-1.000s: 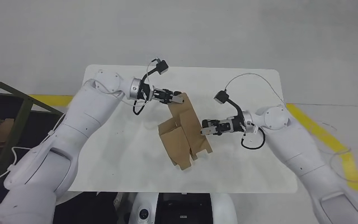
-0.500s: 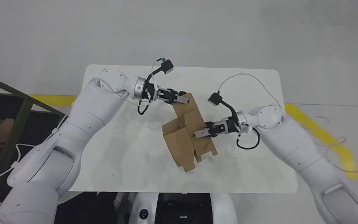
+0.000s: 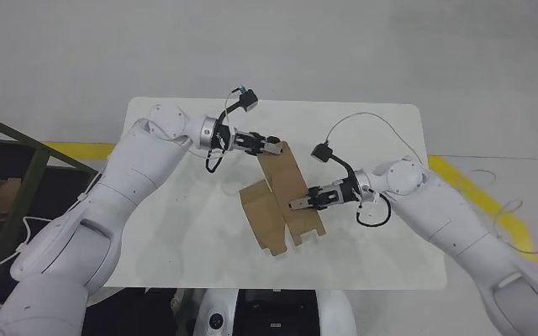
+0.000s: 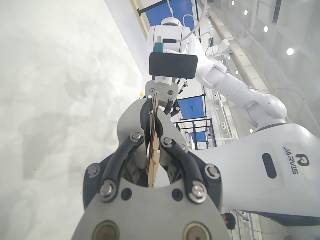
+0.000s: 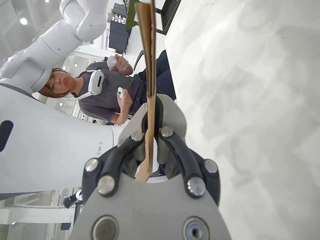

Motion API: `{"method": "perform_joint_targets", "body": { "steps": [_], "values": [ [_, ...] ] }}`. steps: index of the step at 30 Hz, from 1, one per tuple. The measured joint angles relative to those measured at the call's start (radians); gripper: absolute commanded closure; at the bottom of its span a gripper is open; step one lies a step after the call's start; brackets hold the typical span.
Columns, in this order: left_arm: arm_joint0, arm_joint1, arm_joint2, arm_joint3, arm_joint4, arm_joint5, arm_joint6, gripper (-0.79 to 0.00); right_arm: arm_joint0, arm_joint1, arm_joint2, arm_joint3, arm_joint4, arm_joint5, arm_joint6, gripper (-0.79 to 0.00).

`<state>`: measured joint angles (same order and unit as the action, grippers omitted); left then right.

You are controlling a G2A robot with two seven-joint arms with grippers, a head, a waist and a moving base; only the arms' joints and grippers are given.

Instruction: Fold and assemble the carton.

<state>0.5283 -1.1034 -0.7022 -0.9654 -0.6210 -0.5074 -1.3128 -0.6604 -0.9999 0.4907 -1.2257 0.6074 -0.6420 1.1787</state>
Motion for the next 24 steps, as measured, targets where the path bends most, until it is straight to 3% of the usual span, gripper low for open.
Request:
{"method": "perform_joint_targets", "body": {
  "steps": [8, 17, 24],
  "values": [
    [0.049, 0.04, -0.11, -0.052, -0.079, -0.04, 0.04, -0.785, 0.009, 0.019, -0.004, 0.007, 0.135, 0.003, 0.002, 0.0],
    [0.191, 0.101, -0.288, -0.14, -0.134, -0.077, 0.078, -0.785, -0.017, 0.02, 0.099, 0.083, 0.313, -0.023, -0.024, 0.0],
    [0.261, 0.116, -0.342, -0.193, -0.085, -0.027, 0.169, -0.785, -0.053, 0.013, 0.162, 0.102, 0.37, 0.018, -0.125, 0.0]
  ]
}}
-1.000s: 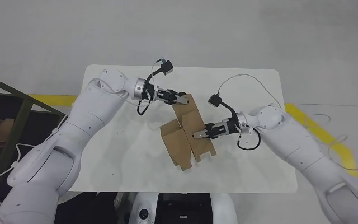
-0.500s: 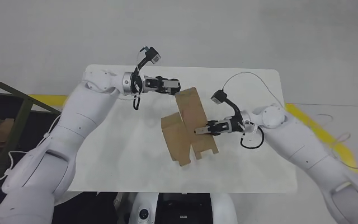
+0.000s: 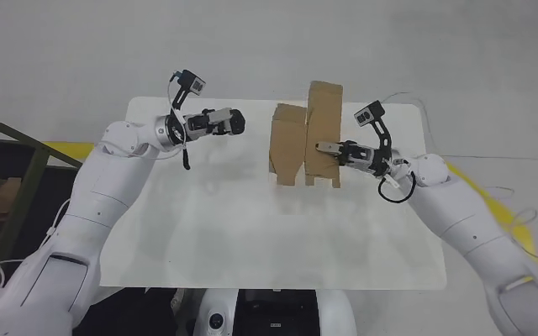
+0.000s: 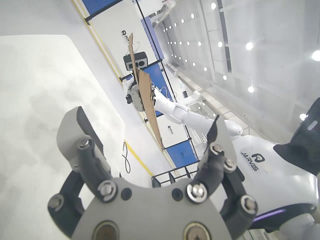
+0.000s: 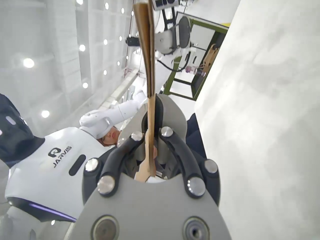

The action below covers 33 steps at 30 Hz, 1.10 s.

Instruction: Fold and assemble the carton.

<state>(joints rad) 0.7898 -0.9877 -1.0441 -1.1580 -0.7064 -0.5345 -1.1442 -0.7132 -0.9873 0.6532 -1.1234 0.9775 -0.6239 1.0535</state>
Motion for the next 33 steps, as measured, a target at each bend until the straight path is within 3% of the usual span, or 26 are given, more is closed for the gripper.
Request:
{"method": "perform_joint_targets", "body": {
  "steps": [6, 15, 21, 29, 30, 33],
  "values": [
    [0.019, -0.012, 0.034, -0.045, 0.026, 0.09, 0.021, -0.785, -0.038, -0.002, 0.028, -0.053, -0.126, 0.058, -0.19, 0.0],
    [-0.003, -0.057, 0.136, -0.042, 0.076, 0.102, 0.083, -0.785, -0.15, 0.001, 0.087, -0.189, -0.292, 0.139, -0.525, 0.0],
    [-0.025, -0.078, 0.169, -0.004, 0.12, 0.107, 0.123, -0.785, -0.203, 0.009, 0.139, -0.252, -0.384, 0.203, -0.619, 0.0],
    [-0.043, -0.111, 0.214, 0.009, 0.179, 0.083, 0.198, -0.785, -0.241, 0.004, 0.175, -0.302, -0.428, 0.259, -0.64, 0.0],
    [-0.043, -0.115, 0.217, 0.012, 0.18, 0.084, 0.207, -0.754, -0.243, 0.002, 0.179, -0.305, -0.437, 0.26, -0.638, 0.0],
    [-0.049, -0.122, 0.218, 0.021, 0.175, 0.083, 0.213, -0.369, -0.249, -0.002, 0.188, -0.308, -0.453, 0.263, -0.638, 0.0]
  ]
}}
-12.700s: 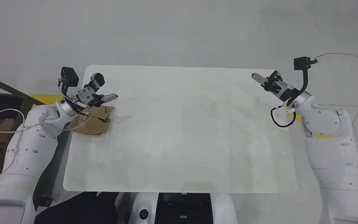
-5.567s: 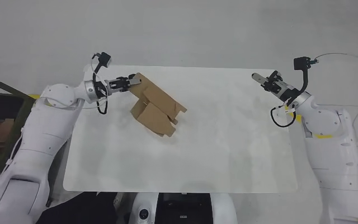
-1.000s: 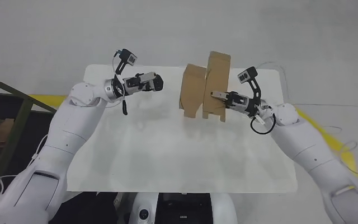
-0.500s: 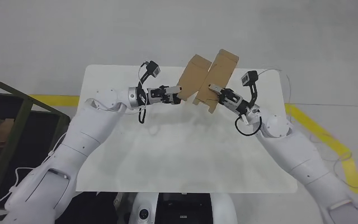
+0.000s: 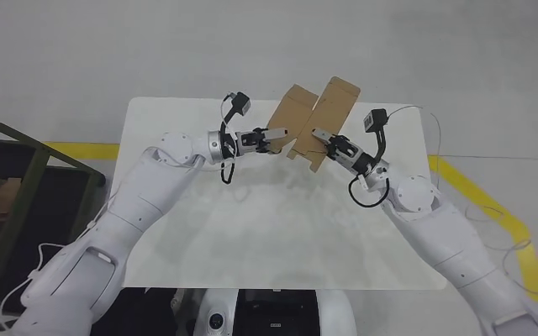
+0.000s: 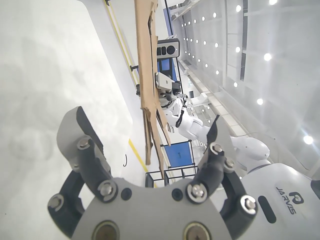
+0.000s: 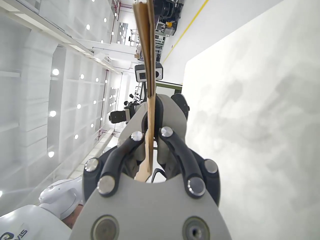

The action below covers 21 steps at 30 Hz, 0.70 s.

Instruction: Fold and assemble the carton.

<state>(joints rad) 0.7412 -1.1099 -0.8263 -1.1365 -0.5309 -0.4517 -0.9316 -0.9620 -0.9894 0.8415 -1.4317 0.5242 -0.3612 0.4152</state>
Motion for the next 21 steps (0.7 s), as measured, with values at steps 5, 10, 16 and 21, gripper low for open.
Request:
{"method": "perform_joint_targets", "body": {
  "steps": [5, 10, 16, 21],
  "values": [
    [-0.006, -0.008, -0.004, 0.006, 0.001, -0.009, -0.004, 0.0, -0.009, -0.008, 0.017, 0.002, -0.002, 0.004, -0.005, 0.0],
    [-0.006, -0.015, -0.01, 0.012, 0.0, -0.006, -0.012, 0.0, -0.014, -0.017, 0.032, 0.007, -0.009, 0.003, 0.005, 0.0],
    [-0.015, -0.025, -0.013, 0.018, 0.001, 0.004, -0.022, 0.0, -0.023, -0.025, 0.052, 0.013, -0.013, -0.002, 0.014, -0.342],
    [-0.025, -0.033, -0.023, 0.031, -0.048, 0.006, -0.067, 0.0, -0.034, -0.03, 0.075, 0.019, -0.009, -0.002, 0.034, -0.785]
  ]
}}
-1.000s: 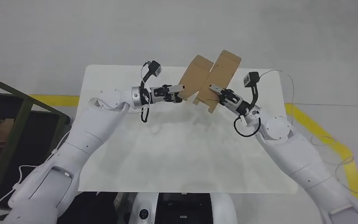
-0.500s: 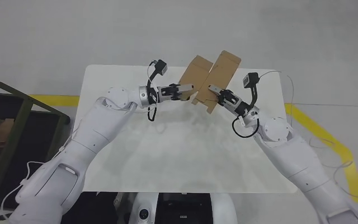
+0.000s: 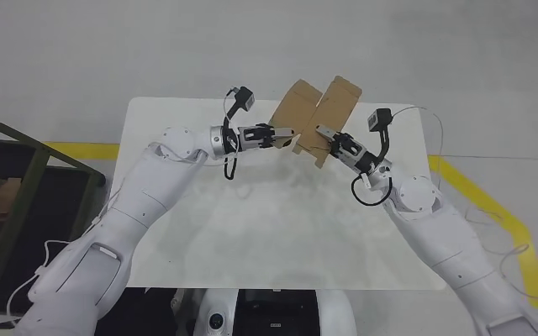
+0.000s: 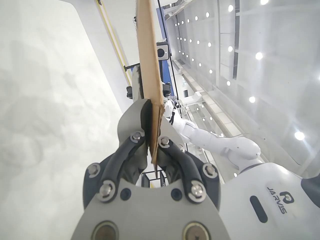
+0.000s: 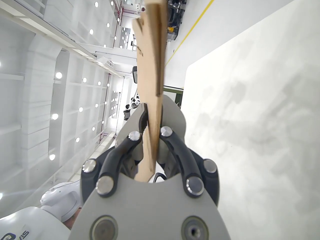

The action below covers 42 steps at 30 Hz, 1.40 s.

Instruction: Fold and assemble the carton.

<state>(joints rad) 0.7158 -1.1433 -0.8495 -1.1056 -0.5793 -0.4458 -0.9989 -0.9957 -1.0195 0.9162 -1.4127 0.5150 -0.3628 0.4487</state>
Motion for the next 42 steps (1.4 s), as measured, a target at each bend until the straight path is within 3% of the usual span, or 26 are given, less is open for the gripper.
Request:
{"method": "perform_joint_targets", "body": {
  "steps": [10, 19, 26, 32, 42],
  "values": [
    [-0.049, 0.008, -0.053, 0.09, -0.01, 0.021, -0.163, 0.0, -0.005, 0.013, 0.12, 0.07, 0.012, -0.114, 0.133, -0.785],
    [-0.093, 0.032, -0.096, 0.174, 0.027, 0.035, -0.407, 0.0, 0.071, 0.022, 0.159, 0.263, 0.014, -0.25, 0.489, -0.785],
    [-0.077, 0.063, -0.088, 0.083, 0.063, 0.149, -0.525, 0.0, 0.155, 0.009, 0.108, 0.393, -0.029, -0.313, 0.704, -0.785],
    [-0.053, 0.094, -0.077, 0.02, 0.074, 0.161, -0.537, 0.0, 0.186, 0.007, 0.041, 0.377, -0.041, -0.288, 0.72, -0.785],
    [-0.05, 0.128, 0.015, -0.066, 0.012, 0.161, -0.537, 0.0, 0.261, 0.035, -0.125, 0.336, -0.027, -0.283, 0.726, -0.785]
  ]
}}
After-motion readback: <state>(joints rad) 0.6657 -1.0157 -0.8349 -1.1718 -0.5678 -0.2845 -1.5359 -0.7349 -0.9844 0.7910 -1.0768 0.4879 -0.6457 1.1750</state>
